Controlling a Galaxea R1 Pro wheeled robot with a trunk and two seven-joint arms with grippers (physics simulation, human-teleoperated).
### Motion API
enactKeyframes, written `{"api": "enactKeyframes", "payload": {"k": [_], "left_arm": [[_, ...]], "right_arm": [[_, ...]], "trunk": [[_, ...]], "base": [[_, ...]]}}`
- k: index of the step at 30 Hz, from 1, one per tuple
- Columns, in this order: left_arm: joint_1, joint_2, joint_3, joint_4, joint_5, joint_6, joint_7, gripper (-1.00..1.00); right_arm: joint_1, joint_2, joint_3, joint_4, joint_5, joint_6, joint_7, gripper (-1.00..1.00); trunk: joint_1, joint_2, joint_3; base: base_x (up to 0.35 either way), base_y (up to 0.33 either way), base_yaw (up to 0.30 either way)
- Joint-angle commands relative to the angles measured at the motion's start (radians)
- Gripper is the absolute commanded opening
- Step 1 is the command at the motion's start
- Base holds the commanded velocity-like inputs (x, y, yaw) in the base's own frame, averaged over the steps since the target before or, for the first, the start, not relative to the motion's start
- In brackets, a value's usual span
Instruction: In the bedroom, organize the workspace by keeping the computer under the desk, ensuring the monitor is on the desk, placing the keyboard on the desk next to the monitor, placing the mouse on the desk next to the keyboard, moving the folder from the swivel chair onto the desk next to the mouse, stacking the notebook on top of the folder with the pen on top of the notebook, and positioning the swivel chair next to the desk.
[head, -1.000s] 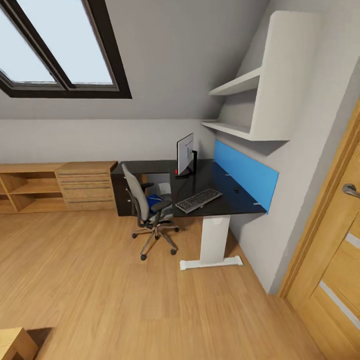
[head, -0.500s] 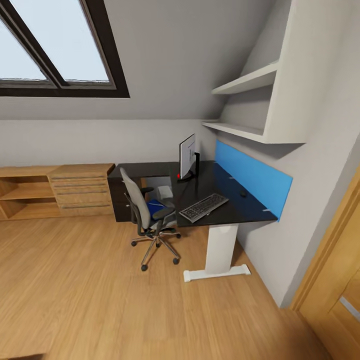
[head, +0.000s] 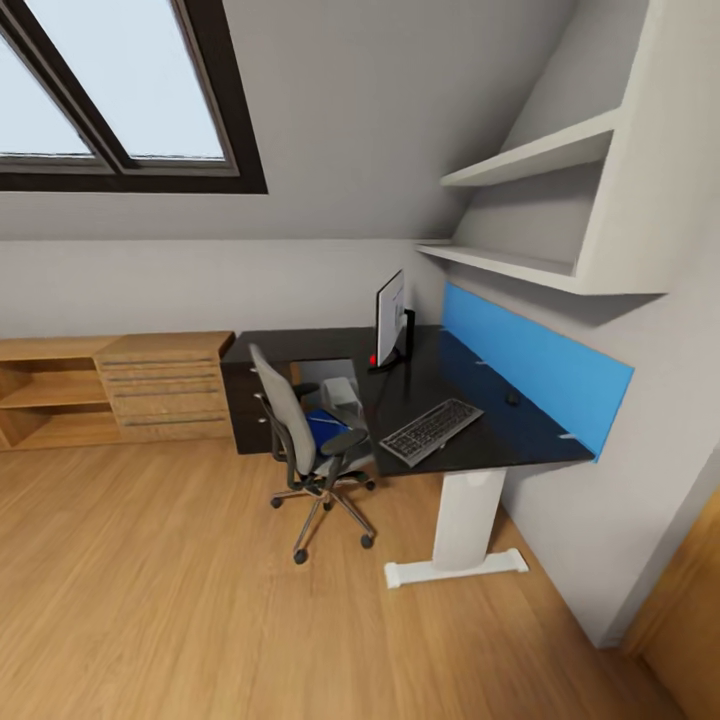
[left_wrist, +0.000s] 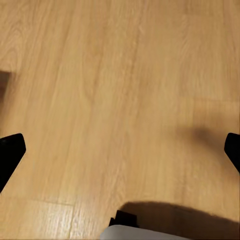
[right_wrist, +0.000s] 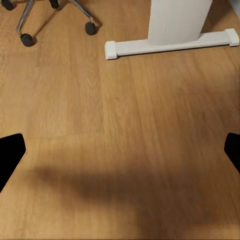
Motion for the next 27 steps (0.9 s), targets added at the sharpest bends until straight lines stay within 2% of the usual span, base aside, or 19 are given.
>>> {"api": "enactKeyframes", "payload": {"k": [1, 10, 21, 27], "left_arm": [[0.0, 0.0, -0.003, -0.001, 0.005, -0.001, 0.0, 1.0], [0.0, 0.0, -0.003, -0.001, 0.005, 0.0, 0.0, 1.0], [0.0, 0.0, -0.003, -0.001, 0.005, 0.0, 0.0, 1.0], [0.0, 0.0, -0.004, -0.001, 0.005, 0.0, 0.0, 1.0]], "right_arm": [[-0.001, 0.0, 0.0, 0.001, 0.001, -0.003, 0.0, 1.0], [-0.001, 0.001, 0.001, 0.0, -0.001, -0.008, -0.002, 1.0], [-0.001, 0.002, 0.001, 0.0, -0.001, -0.009, -0.004, 1.0], [0.0, 0.001, 0.001, 0.0, -0.001, -0.009, -0.004, 1.0]], "trunk": [[0.001, -0.001, -0.001], [0.001, -0.001, -0.001], [0.001, -0.001, -0.002], [0.001, -0.001, -0.004]], "base": [[0.284, 0.232, 0.0], [0.284, 0.232, 0.02], [0.284, 0.231, 0.233], [0.306, 0.152, 0.088]]}}
